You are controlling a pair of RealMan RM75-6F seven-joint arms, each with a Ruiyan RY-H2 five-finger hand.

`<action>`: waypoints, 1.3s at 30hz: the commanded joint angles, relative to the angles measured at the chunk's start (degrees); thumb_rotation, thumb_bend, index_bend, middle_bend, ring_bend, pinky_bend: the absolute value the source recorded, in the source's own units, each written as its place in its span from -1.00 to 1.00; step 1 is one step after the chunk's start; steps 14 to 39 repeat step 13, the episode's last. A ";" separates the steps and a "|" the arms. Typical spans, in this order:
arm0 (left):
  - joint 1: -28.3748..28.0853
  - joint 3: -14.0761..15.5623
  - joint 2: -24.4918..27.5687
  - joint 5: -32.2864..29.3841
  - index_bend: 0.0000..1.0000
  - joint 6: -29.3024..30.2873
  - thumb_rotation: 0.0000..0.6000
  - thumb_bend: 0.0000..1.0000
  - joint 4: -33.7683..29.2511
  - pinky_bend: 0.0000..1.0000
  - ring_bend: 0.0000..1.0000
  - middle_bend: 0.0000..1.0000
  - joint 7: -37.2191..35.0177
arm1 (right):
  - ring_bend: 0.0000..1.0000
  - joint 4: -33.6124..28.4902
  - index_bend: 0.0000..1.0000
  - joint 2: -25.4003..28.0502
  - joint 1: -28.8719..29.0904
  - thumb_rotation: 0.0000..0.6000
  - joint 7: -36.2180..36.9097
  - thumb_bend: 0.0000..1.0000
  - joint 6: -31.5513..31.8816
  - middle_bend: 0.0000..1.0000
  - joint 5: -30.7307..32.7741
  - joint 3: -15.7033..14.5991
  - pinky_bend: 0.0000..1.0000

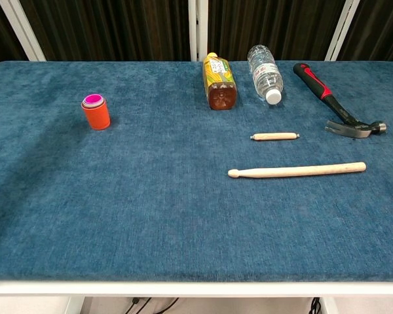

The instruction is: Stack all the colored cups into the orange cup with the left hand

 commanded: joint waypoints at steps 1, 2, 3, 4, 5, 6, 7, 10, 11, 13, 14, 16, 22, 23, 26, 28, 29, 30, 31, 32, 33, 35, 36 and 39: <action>10.44 6.22 -1.11 8.39 -0.72 10.27 1.00 -0.68 4.93 -0.86 -0.95 -0.75 -7.52 | -1.00 0.32 -1.00 -0.17 0.04 1.00 -0.15 -0.47 -0.33 -1.00 0.46 0.26 -1.00; 11.59 6.63 -1.33 8.89 -0.72 11.06 1.00 -0.69 5.72 -0.86 -0.95 -0.75 -8.55 | -1.00 0.31 -1.00 -0.15 0.10 1.00 -0.24 -0.47 -0.50 -1.00 0.64 0.33 -1.00; 12.63 6.98 -1.52 9.18 -0.72 11.55 1.00 -0.69 6.38 -0.86 -0.95 -0.75 -9.34 | -1.00 0.24 -1.00 -0.12 0.15 1.00 -0.36 -0.47 -0.64 -1.00 0.80 0.40 -1.00; 13.83 7.42 -1.59 9.32 -0.72 11.77 1.00 -0.68 6.96 -0.86 -0.95 -0.75 -10.07 | -1.00 0.11 -1.00 -0.09 0.24 1.00 -0.52 -0.47 -0.85 -1.00 0.95 0.46 -1.00; 14.60 7.68 -1.57 9.37 -0.72 11.77 1.00 -0.68 7.23 -0.87 -0.95 -0.75 -10.44 | -1.00 -0.04 -1.00 -0.03 0.29 1.00 -0.63 -0.47 -1.06 -1.00 1.04 0.45 -1.00; 15.48 7.90 -1.54 9.48 -0.72 11.74 1.00 -0.68 7.52 -0.87 -0.95 -0.75 -10.89 | -1.00 -0.30 -1.00 0.10 0.38 1.00 -0.78 -0.47 -1.45 -1.00 1.18 0.38 -1.00; 16.05 8.06 -1.49 9.63 -0.72 11.65 1.00 -0.68 7.70 -0.88 -0.95 -0.75 -11.17 | -1.00 -0.48 -1.00 0.19 0.47 1.00 -0.90 -0.47 -1.81 -1.00 1.31 0.33 -1.00; 17.45 8.32 -1.40 10.19 -0.72 11.08 1.00 -0.68 8.23 -0.89 -0.95 -0.75 -11.60 | -1.00 -0.85 -1.00 0.39 0.85 1.00 -1.50 -0.47 -3.28 -1.00 1.85 0.11 -1.00; 17.71 8.26 -1.37 10.24 -0.72 10.71 1.00 -0.68 8.31 -0.89 -0.95 -0.74 -11.78 | -1.00 -1.00 -1.00 0.44 0.96 1.00 -1.67 -0.47 -3.61 -1.00 1.93 0.06 -1.00; 18.11 7.88 -1.14 10.17 -0.73 9.74 1.00 -0.68 8.26 -0.89 -0.95 -0.75 -12.29 | -1.00 -1.32 -1.00 0.48 1.15 1.00 -1.96 -0.47 -3.88 -1.00 1.84 0.02 -1.00; 18.11 7.88 -1.14 10.17 -0.73 9.74 1.00 -0.68 8.26 -0.89 -0.95 -0.75 -12.29 | -1.00 -1.32 -1.00 0.48 1.15 1.00 -1.96 -0.47 -3.88 -1.00 1.84 0.02 -1.00; 18.11 7.88 -1.14 10.17 -0.73 9.74 1.00 -0.68 8.26 -0.89 -0.95 -0.75 -12.29 | -1.00 -1.32 -1.00 0.48 1.15 1.00 -1.96 -0.47 -3.88 -1.00 1.84 0.02 -1.00; 18.11 7.88 -1.14 10.17 -0.73 9.74 1.00 -0.68 8.26 -0.89 -0.95 -0.75 -12.29 | -1.00 -1.32 -1.00 0.48 1.15 1.00 -1.96 -0.47 -3.88 -1.00 1.84 0.02 -1.00; 18.11 7.88 -1.14 10.17 -0.73 9.74 1.00 -0.68 8.26 -0.89 -0.95 -0.75 -12.29 | -1.00 -1.32 -1.00 0.48 1.15 1.00 -1.96 -0.47 -3.88 -1.00 1.84 0.02 -1.00; 18.11 7.88 -1.14 10.17 -0.73 9.74 1.00 -0.68 8.26 -0.89 -0.95 -0.75 -12.29 | -1.00 -1.32 -1.00 0.48 1.15 1.00 -1.96 -0.47 -3.88 -1.00 1.84 0.02 -1.00; 18.11 7.88 -1.14 10.17 -0.73 9.74 1.00 -0.68 8.26 -0.89 -0.95 -0.75 -12.29 | -1.00 -1.32 -1.00 0.48 1.15 1.00 -1.96 -0.47 -3.88 -1.00 1.84 0.02 -1.00; 18.11 7.88 -1.14 10.17 -0.73 9.74 1.00 -0.68 8.26 -0.89 -0.95 -0.75 -12.29 | -1.00 -1.32 -1.00 0.48 1.15 1.00 -1.96 -0.47 -3.88 -1.00 1.84 0.02 -1.00; 18.11 7.88 -1.14 10.17 -0.73 9.74 1.00 -0.68 8.26 -0.89 -0.95 -0.75 -12.29 | -1.00 -1.32 -1.00 0.48 1.15 1.00 -1.96 -0.47 -3.88 -1.00 1.84 0.02 -1.00; 18.11 7.88 -1.14 10.17 -0.73 9.74 1.00 -0.68 8.26 -0.89 -0.95 -0.75 -12.29 | -1.00 -1.32 -1.00 0.48 1.15 1.00 -1.96 -0.47 -3.88 -1.00 1.84 0.02 -1.00; 18.11 7.88 -1.14 10.17 -0.73 9.74 1.00 -0.68 8.26 -0.89 -0.95 -0.75 -12.29 | -1.00 -1.32 -1.00 0.48 1.15 1.00 -1.96 -0.47 -3.88 -1.00 1.84 0.02 -1.00; 18.11 7.88 -1.14 10.17 -0.73 9.74 1.00 -0.68 8.26 -0.89 -0.95 -0.75 -12.29 | -1.00 -1.32 -1.00 0.48 1.15 1.00 -1.96 -0.47 -3.88 -1.00 1.84 0.02 -1.00; 18.11 7.88 -1.14 10.17 -0.73 9.74 1.00 -0.68 8.26 -0.89 -0.95 -0.75 -12.29 | -1.00 -1.32 -1.00 0.48 1.15 1.00 -1.96 -0.47 -3.88 -1.00 1.84 0.02 -1.00; 18.11 7.88 -1.14 10.17 -0.73 9.74 1.00 -0.68 8.26 -0.89 -0.95 -0.75 -12.29 | -1.00 -1.32 -1.00 0.48 1.15 1.00 -1.96 -0.47 -3.88 -1.00 1.84 0.02 -1.00; 18.11 7.88 -1.14 10.17 -0.73 9.74 1.00 -0.68 8.26 -0.89 -0.95 -0.75 -12.29 | -1.00 -1.32 -1.00 0.48 1.15 1.00 -1.96 -0.47 -3.88 -1.00 1.84 0.02 -1.00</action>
